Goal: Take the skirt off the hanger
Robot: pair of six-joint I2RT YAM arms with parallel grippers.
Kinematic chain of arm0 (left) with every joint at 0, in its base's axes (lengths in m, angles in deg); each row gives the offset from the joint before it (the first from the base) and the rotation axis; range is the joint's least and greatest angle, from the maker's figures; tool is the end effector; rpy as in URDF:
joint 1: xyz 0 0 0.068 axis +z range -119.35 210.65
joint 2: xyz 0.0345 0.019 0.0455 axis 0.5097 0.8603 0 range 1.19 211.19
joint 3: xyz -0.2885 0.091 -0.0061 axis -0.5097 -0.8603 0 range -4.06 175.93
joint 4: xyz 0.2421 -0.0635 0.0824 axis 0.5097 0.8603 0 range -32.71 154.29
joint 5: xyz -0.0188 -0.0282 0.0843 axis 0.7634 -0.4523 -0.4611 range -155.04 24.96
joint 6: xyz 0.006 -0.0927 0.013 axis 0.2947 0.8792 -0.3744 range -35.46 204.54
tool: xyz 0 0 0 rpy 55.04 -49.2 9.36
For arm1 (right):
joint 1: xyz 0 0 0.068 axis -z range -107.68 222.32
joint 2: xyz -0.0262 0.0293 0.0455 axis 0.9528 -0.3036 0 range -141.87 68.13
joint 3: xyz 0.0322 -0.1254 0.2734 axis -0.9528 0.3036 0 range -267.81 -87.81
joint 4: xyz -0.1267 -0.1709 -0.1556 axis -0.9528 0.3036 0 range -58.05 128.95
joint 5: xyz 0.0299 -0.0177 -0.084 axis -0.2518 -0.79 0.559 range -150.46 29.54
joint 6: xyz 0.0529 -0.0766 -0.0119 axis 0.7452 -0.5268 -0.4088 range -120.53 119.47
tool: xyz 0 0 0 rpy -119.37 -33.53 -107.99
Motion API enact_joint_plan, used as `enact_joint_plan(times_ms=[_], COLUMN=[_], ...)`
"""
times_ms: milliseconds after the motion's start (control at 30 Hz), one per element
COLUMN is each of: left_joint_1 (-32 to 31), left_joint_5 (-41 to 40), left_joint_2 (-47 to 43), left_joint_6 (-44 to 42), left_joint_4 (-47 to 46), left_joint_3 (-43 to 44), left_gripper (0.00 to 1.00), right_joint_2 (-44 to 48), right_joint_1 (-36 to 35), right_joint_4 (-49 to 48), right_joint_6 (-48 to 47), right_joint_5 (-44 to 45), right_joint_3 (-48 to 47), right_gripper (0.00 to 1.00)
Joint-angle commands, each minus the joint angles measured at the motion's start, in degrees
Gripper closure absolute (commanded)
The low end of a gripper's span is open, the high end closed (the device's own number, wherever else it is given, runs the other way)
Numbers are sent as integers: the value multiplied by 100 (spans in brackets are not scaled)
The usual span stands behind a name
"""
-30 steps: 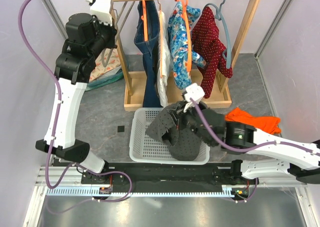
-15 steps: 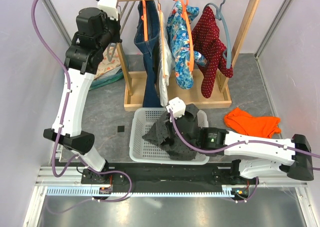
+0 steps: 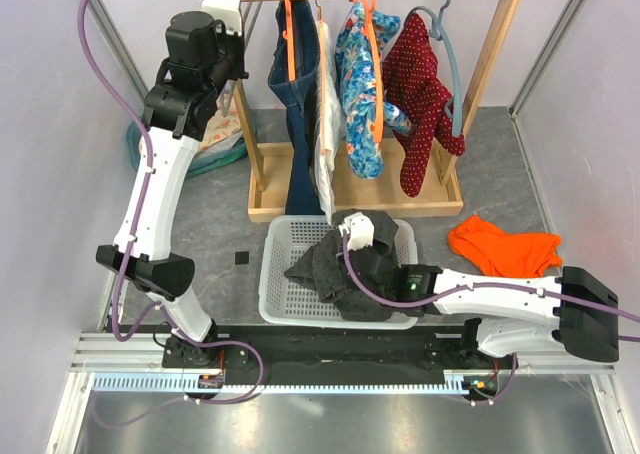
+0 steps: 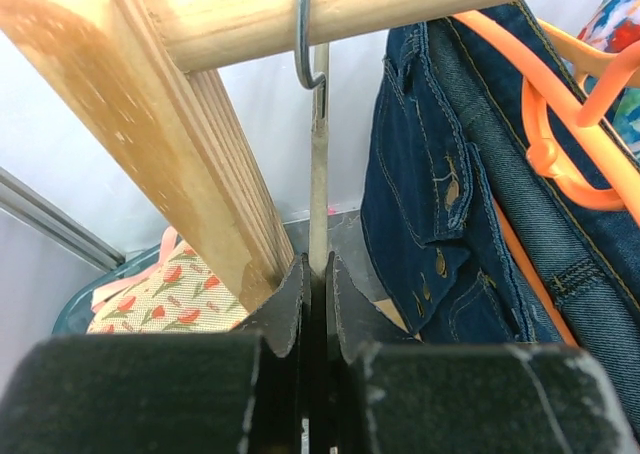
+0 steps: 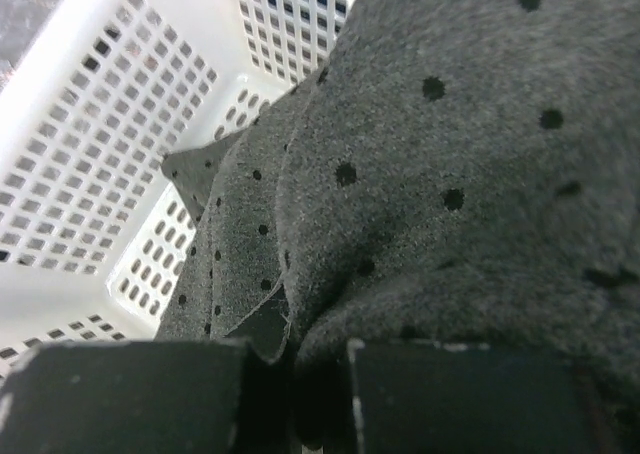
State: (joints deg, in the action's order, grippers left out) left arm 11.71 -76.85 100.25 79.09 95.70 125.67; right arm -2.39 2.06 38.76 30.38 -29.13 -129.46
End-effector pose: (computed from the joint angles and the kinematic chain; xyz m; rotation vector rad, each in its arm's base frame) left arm 0.3875 -0.1145 0.5610 0.2086 1.6902 0.0003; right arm 0.1380 0.2544 0.2391 -0.4236 2.0834 0.4596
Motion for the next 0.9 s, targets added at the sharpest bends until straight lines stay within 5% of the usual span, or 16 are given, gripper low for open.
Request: enact_joint_plan(times_ms=[0, 67, 100, 233, 467, 600, 667, 867], left_joint_1=[22, 22, 31, 22, -224, -461, -602, -1032], left_joint_5=[-155, -111, -102, -6, 162, 162, 197, 197], left_joint_2=[-27, -185, -256, -598, -1240, -1407, -1408, -987], left_joint_6=[-70, -87, -87, -70, -61, 0, 62, 62], left_joint_4=[-168, -168, -168, -159, -141, -141, -167, -194], left_joint_3=[1, -132, -254, -449, -519, -300, -177, -1], left_gripper=[91, 68, 43, 23, 22, 23, 24, 25], right_joint_2=[-41, -76, -102, -356, -612, -665, -595, 178], right_joint_1=[12, 38, 56, 161, 206, 206, 197, 188], right_joint_4=[-320, -312, -303, -66, 215, 487, 803, 1297], right_joint_6=[283, 292, 292, 389, 669, 731, 723, 390], right_joint_5=[-136, -145, -145, -92, -101, 74, 232, 348], right_joint_3=[183, 210, 201, 157, 210, 87, -140, -914], right_gripper=[100, 100, 100, 86, 44, 28, 5, 2])
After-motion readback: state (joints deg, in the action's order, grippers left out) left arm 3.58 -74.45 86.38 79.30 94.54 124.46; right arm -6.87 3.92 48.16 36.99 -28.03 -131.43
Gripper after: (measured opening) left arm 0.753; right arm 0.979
